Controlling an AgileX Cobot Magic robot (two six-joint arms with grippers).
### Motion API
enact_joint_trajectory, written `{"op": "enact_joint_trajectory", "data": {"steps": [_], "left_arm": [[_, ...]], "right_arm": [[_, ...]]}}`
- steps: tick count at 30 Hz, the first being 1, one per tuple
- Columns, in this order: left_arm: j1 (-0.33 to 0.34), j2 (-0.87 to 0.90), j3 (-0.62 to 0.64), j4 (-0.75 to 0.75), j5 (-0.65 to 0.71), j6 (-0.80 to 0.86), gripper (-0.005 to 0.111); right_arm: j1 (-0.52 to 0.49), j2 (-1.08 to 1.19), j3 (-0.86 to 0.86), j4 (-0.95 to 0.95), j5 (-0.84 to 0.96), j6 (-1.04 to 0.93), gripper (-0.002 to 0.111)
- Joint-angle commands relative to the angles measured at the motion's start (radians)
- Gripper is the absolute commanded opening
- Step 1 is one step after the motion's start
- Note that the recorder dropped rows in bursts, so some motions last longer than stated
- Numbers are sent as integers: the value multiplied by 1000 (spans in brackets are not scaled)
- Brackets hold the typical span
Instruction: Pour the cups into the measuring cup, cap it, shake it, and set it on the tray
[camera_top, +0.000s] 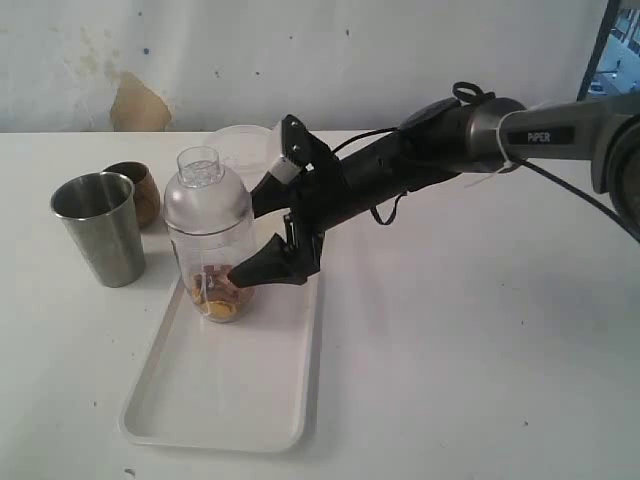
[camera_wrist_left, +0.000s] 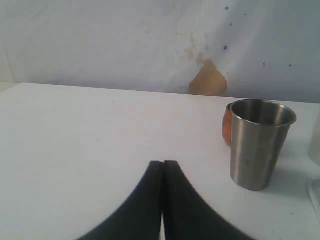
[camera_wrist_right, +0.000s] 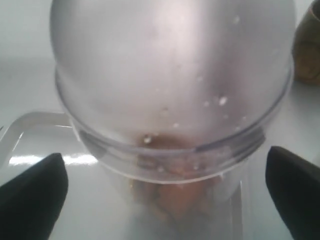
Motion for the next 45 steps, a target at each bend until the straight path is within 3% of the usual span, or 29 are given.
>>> {"op": "enact_joint_trajectory", "data": {"steps": [1,30,35,42,45], "left_arm": [[1,-4,5,0,-8,-2,0],[1,-4,5,0,-8,-2,0],[1,-4,5,0,-8,-2,0],[1,-4,5,0,-8,-2,0],[1,-4,5,0,-8,-2,0]], "right_arm": [[-12,-37,-2,-10,-11,33,101],[-44,-309,-2,-334,-77,581,101],[-44,-408,-2,-529,-116,831,101],[-44,-562,-2,-885,-74,1376,101],[-44,-623,0,-923,-31,1449,101]]}}
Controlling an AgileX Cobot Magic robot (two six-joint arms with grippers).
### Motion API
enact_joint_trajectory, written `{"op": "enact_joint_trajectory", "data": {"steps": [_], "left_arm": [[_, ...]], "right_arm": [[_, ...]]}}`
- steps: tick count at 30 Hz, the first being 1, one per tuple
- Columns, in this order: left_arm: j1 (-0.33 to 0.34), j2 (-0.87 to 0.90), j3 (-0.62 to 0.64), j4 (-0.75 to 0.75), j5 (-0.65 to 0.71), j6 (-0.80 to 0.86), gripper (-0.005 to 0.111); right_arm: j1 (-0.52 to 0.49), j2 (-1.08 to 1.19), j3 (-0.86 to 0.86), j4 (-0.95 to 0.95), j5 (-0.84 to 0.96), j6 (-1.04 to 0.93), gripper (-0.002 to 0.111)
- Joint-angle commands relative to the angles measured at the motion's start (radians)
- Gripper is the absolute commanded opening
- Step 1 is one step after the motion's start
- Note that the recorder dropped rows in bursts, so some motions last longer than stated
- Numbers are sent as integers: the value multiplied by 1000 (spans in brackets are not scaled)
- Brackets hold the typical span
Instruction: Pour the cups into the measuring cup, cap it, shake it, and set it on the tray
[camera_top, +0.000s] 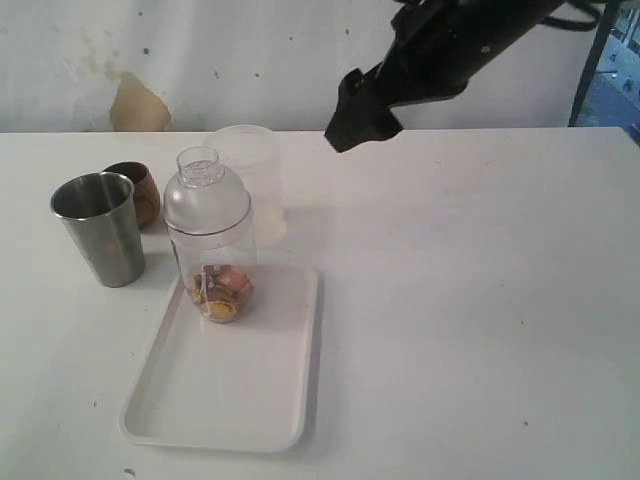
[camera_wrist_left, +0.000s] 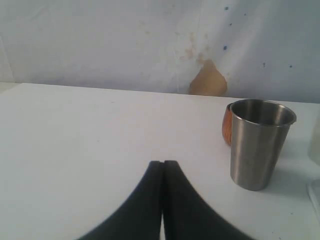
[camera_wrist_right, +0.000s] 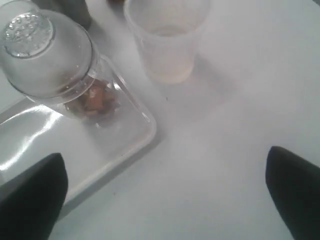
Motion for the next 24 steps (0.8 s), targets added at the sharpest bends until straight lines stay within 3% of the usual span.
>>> {"op": "enact_joint_trajectory", "data": {"steps": [1,18,24], "left_arm": [[1,-4,5,0,-8,-2,0],[1,-4,5,0,-8,-2,0],[1,-4,5,0,-8,-2,0]], "right_arm": [[-5,-93,0,-71,63,143,101],[-5,-496,4,21,217,247,101],[-5,-634,107,19,188,247,101]]}}
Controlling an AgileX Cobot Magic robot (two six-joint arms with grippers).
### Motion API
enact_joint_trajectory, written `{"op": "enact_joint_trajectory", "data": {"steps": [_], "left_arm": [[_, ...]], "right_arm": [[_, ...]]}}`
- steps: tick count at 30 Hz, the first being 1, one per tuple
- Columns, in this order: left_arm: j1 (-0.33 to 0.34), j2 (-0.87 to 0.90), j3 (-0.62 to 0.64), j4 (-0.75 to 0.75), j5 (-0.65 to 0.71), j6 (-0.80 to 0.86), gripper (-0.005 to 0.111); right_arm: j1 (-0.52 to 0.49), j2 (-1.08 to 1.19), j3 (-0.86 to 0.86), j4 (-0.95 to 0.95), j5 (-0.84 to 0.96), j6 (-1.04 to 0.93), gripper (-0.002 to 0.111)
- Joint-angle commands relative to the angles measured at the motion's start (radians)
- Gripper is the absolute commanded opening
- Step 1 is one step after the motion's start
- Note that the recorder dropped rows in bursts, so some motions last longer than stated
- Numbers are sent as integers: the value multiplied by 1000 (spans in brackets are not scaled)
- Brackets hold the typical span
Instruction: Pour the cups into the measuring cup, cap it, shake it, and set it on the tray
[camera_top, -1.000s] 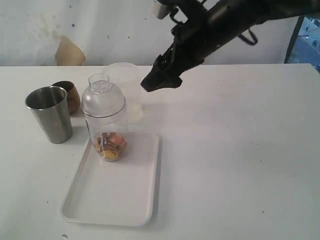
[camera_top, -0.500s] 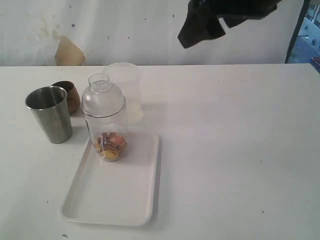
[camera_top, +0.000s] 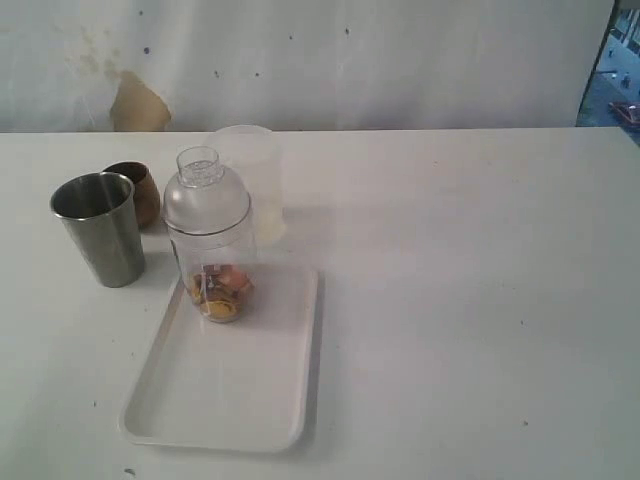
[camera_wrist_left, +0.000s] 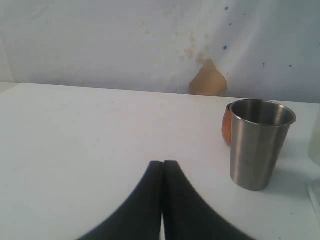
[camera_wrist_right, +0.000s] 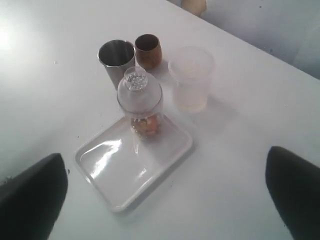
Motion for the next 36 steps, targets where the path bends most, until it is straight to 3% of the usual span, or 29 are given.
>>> {"op": "enact_joint_trajectory", "data": {"steps": [1,6,17,36], "left_arm": [[1,-4,5,0,-8,-2,0],[1,-4,5,0,-8,-2,0],[1,-4,5,0,-8,-2,0],[1,-4,5,0,-8,-2,0]], "right_arm": [[-5,-111,97,2,-21,5,101],[-5,-373,321,31,-99,48,101],[-5,-835,579,52,-103,52,101],[-5,-1139,620,69,-98,52,101]]}}
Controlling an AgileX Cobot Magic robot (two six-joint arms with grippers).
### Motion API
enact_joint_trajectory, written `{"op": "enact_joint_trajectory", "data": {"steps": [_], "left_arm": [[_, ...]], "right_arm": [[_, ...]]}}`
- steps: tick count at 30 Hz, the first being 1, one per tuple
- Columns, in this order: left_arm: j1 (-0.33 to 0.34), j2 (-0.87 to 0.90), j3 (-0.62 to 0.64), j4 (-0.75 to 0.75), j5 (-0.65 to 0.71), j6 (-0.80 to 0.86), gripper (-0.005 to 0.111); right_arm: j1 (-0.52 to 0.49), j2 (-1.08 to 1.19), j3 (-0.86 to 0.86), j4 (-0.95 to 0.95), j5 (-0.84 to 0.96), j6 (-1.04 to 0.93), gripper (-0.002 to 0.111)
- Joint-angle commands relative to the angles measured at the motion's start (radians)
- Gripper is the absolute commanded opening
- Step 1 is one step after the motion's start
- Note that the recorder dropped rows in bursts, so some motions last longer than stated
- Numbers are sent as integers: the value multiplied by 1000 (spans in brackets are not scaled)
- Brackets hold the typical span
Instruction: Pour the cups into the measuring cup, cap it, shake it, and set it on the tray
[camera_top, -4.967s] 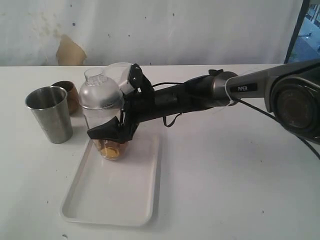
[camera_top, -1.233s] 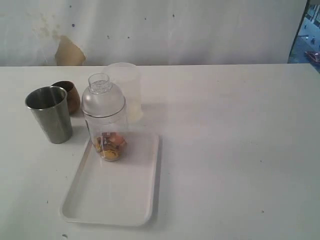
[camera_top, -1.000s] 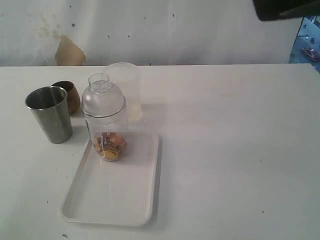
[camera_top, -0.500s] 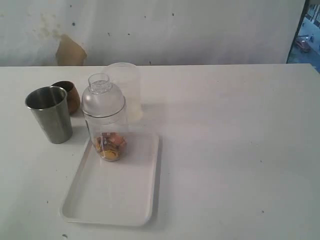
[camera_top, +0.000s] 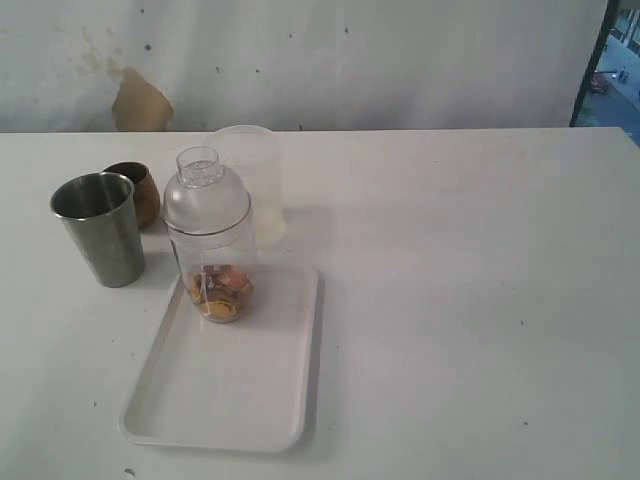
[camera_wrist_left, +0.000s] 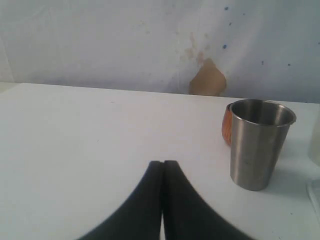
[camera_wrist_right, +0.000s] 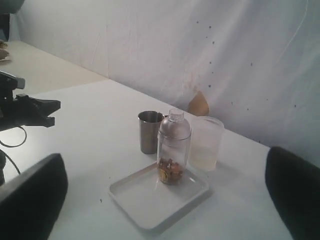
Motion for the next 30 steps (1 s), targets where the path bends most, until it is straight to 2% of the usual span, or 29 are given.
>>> {"op": "enact_joint_trajectory", "data": {"steps": [1,5,14,22,30], "left_arm": [[1,-4,5,0,-8,-2,0],[1,-4,5,0,-8,-2,0],[1,-4,5,0,-8,-2,0],[1,-4,5,0,-8,-2,0],[1,-4,5,0,-8,-2,0]], "right_arm": [[-5,-16,6,6,-6,4,101],[-5,-16,10,3,-39,-14,101],[-27,-16,112,-64,-414,-112,101],[-107,-16,346,-189,-925,-93,101],[-192,-16,611,-341,-1196,-45,101]]}}
